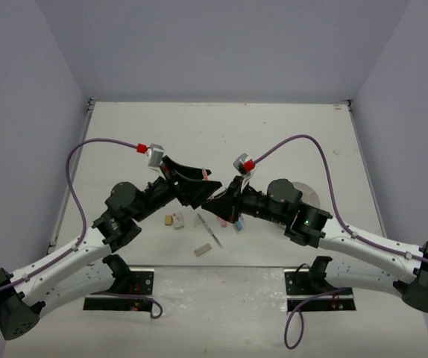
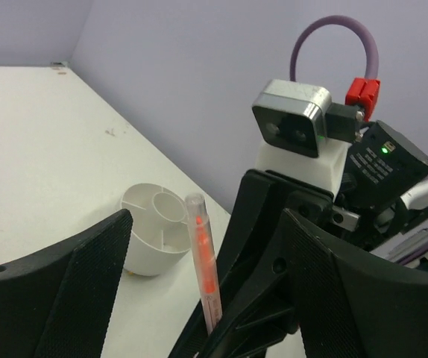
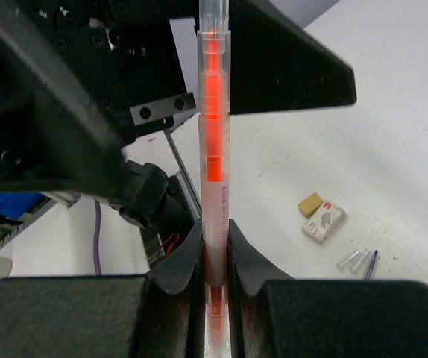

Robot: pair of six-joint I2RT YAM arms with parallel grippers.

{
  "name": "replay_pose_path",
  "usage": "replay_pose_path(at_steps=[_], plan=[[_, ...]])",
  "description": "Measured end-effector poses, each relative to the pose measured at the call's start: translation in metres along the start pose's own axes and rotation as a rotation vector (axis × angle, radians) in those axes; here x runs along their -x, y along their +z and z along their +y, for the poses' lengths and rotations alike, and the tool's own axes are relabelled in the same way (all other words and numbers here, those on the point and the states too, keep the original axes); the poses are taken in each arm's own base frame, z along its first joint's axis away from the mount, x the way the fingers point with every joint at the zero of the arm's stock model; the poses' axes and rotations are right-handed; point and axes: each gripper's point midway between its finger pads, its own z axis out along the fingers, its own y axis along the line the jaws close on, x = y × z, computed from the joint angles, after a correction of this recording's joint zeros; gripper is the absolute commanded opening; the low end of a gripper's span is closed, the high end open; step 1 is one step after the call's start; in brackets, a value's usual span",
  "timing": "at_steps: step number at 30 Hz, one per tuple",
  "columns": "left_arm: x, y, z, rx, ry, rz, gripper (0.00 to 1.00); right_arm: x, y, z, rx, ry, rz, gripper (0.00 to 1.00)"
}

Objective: Sort the stationery into containers
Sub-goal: Close the pen cap on the pen.

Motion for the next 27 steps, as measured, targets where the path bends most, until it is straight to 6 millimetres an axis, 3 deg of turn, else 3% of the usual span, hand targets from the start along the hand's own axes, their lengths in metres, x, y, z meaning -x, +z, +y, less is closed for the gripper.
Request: replay_pose_path(at_steps=[3,5,7,11,14,17,19,27], plan=[[0.011,0.005,0.003,0.043,0.035,-0.012,0.78,0.0,0.0,0.0,0.003,0.0,0.001,0.0],[0.019,0.008,0.002,0.062,0.056,-0.023,0.64,-0.001,0.0,0.001,0.006,0.0,0.003,0.0],[0.025,0.009,0.002,0.071,0.074,-0.033,0.58,-0.001,0.0,0.001,0.007,0.0,0.004,0.0],[0.024,0.009,0.004,0.082,0.086,-0.026,0.52,0.0,-0.001,0.002,0.007,-0.001,0.002,0.0],[0.022,0.009,0.003,0.073,0.091,-0.014,0.36,0.0,-0.001,0.001,0.004,-0.002,0.001,0.0],[0.016,0.011,0.003,0.061,0.091,0.009,0.1,0.0,-0.002,0.0,-0.002,-0.004,0.003,0.0],[0.012,0.013,0.002,0.045,0.077,0.025,0.01,-0.001,-0.002,-0.001,-0.008,-0.008,0.007,0.0],[0.013,0.021,-0.003,-0.003,0.042,0.007,0.0,0.007,0.002,-0.008,-0.063,-0.05,0.026,0.0]])
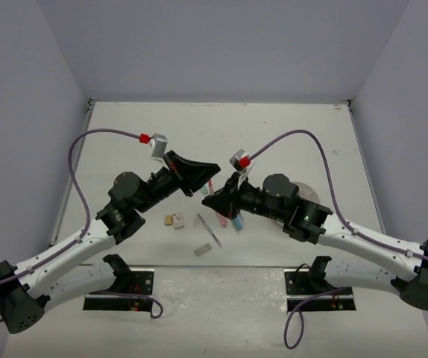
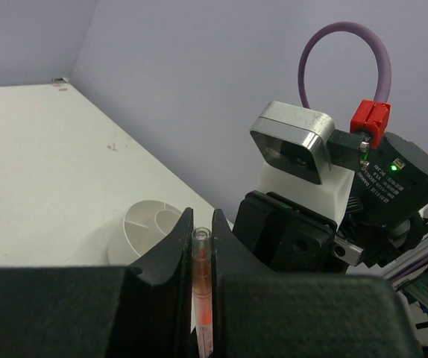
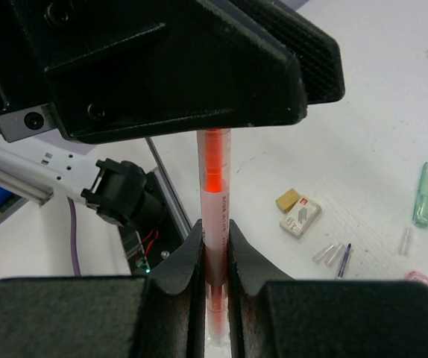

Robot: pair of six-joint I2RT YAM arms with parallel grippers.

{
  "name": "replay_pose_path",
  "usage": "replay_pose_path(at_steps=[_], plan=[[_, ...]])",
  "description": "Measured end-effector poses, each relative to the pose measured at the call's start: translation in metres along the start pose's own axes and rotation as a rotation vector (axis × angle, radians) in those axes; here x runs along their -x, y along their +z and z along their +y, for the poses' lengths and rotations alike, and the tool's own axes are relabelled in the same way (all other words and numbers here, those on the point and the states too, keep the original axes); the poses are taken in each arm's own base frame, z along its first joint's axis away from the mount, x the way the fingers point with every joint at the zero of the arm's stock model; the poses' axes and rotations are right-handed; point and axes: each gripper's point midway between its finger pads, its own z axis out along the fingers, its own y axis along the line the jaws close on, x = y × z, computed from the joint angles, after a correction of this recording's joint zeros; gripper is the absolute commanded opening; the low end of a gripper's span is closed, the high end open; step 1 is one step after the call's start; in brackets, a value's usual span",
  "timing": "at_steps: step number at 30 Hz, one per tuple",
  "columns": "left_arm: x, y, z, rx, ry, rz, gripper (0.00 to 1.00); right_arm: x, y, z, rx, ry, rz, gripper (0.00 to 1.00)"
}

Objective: Sort the stationery into containers
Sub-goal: Close the pen cap on the pen.

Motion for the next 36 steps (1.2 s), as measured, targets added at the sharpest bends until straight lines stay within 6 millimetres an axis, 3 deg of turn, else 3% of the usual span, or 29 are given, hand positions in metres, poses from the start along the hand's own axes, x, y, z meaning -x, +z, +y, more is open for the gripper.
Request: replay_pose_path(at_steps=[20,31,36], plan=[[0.032,-0.001,0.008,0.001,-0.018,-0.212,0.0,0.035,0.017,-0.007,-0.057,-0.07,0.231,0.0],[0.014,0.001,0.018,0.035,-0.05,-0.26,0.0,0.02,0.017,-0.015,-0.066,-0.004,0.387,0.0],[0.02,0.001,0.017,0.109,-0.027,-0.235,0.03,0.02,0.02,-0.012,-0.014,0.002,0.357,0.0]])
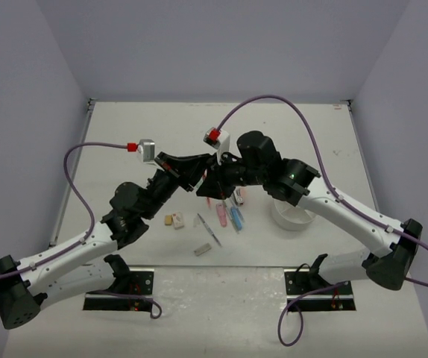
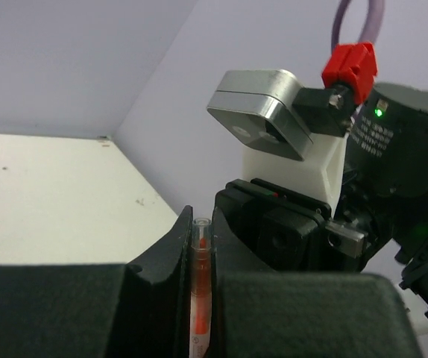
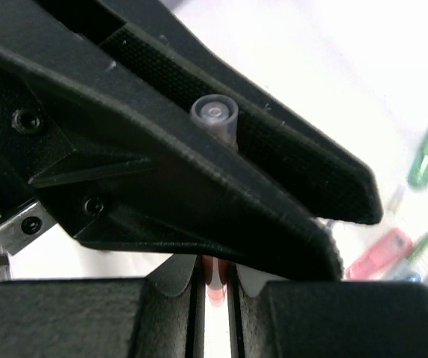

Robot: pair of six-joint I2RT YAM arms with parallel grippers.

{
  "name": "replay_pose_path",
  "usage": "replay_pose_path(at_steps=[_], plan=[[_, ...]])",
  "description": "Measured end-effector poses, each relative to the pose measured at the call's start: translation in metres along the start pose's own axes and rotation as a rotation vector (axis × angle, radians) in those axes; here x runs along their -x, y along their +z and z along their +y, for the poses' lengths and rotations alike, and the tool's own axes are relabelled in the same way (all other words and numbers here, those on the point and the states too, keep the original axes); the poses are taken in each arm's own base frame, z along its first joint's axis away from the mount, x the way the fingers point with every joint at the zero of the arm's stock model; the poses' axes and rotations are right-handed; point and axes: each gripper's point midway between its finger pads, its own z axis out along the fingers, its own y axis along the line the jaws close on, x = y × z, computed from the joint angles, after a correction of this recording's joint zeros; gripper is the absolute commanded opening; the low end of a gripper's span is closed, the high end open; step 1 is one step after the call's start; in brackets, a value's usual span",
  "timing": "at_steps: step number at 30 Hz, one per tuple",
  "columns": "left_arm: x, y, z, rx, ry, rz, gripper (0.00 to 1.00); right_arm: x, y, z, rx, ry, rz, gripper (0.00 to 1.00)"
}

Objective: Sort the stationery into containers
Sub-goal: Close the pen cap on the pen.

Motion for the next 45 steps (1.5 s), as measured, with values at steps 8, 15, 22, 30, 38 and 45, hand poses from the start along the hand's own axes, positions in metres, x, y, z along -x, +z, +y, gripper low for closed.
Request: replay_pose_path(at_steps=[8,15,22,30,38,45], plan=[[0.013,0.0,-0.024,0.091,0.094,0.126,0.49,0.024,-0.01,0.023,0.129,-0.133,-0.285,0.0],[0.026,0.006,-0.036,0.113,0.107,0.144,0.78,0.045,-0.021,0.034,0.147,-0.176,-0.399,0.0],[0.034,0.007,-0.032,0.167,0.124,0.158,0.79,0.052,-0.022,0.033,0.136,-0.18,-0.429,0.0],[0.041,0.005,-0.035,0.174,0.157,0.167,0.75,0.047,-0.013,0.029,0.127,-0.164,-0.388,0.0],[0.04,0.002,-0.028,0.213,0.19,0.182,0.65,0.033,-0.005,0.022,0.109,-0.131,-0.321,0.0],[0.05,0.004,-0.031,0.223,0.212,0.165,0.62,0.012,0.008,0.01,0.082,-0.096,-0.231,0.0]])
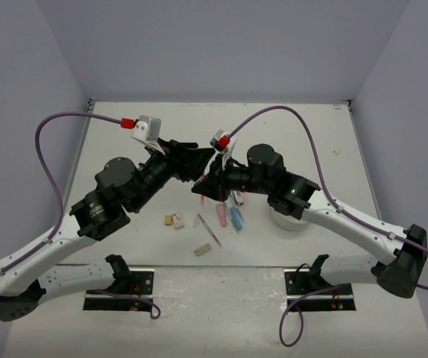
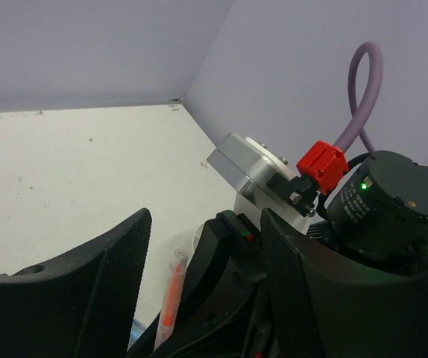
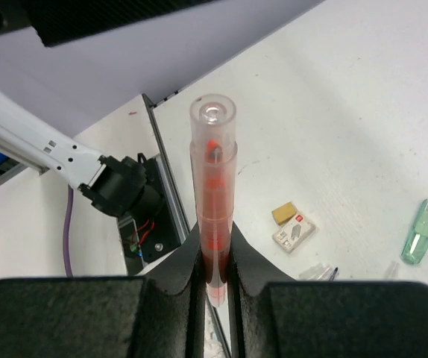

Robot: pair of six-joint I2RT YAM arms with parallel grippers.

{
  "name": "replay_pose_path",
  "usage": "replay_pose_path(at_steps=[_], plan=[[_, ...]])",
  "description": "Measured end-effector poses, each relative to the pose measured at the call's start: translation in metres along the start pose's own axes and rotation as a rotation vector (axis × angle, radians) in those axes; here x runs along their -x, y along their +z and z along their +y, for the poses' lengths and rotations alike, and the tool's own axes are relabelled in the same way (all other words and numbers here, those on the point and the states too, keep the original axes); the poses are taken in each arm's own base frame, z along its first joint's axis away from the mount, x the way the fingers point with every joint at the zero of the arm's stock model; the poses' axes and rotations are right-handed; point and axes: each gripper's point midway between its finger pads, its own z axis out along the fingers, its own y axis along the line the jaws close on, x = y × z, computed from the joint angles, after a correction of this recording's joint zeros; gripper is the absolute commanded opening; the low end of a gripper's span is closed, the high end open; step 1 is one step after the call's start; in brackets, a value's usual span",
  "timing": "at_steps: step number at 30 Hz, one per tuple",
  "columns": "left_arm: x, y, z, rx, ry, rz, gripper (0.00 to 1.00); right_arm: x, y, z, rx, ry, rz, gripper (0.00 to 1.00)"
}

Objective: Sort the stationery into containers
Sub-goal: Close the pen cap on the pen, then place the pen in the storage box.

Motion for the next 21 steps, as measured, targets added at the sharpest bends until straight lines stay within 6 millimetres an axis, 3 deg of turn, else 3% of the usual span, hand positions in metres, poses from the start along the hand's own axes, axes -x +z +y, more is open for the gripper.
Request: replay_pose_path(at_steps=[5,7,11,13,17,21], plan=[[0.001,0.002,0.002,0.017,0.002,-0.005,0.67,-0.003,0.0,-0.001,-0.002,0.004,0.01,0.0],[0.001,0.002,0.005,0.032,0.004,-0.004,0.75,-0.003,0.0,-0.001,-0.004,0.004,0.011,0.0],[0.001,-0.002,0.017,0.09,0.012,-0.007,1.0,-0.008,-0.002,-0.008,-0.042,0.006,0.005,0.0],[0.003,-0.007,0.025,0.135,0.021,-0.004,1.0,-0.014,-0.011,-0.023,-0.128,0.009,-0.018,0.0],[0.017,-0.027,0.043,0.226,0.035,-0.026,1.0,-0.026,-0.052,-0.065,-0.392,0.018,-0.101,0.0],[0.03,-0.055,0.06,0.295,0.044,-0.051,1.0,-0.034,-0.123,-0.13,-0.773,0.053,-0.256,0.0]])
